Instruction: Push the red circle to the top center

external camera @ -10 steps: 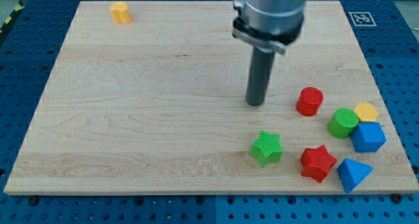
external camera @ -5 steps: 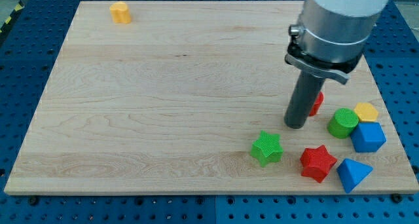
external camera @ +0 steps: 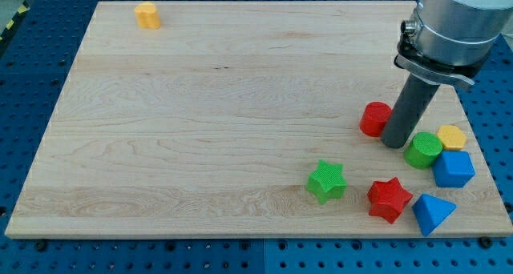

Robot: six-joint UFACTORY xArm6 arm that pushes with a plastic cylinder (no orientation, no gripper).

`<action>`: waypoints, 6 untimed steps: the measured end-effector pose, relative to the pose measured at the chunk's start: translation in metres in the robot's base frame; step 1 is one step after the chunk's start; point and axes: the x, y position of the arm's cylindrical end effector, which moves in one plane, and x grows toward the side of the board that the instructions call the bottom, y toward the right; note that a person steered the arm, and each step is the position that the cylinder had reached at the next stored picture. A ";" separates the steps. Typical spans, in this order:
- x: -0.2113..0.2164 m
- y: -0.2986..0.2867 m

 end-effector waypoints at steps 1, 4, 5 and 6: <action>-0.005 0.000; -0.033 -0.010; -0.045 -0.023; -0.062 -0.033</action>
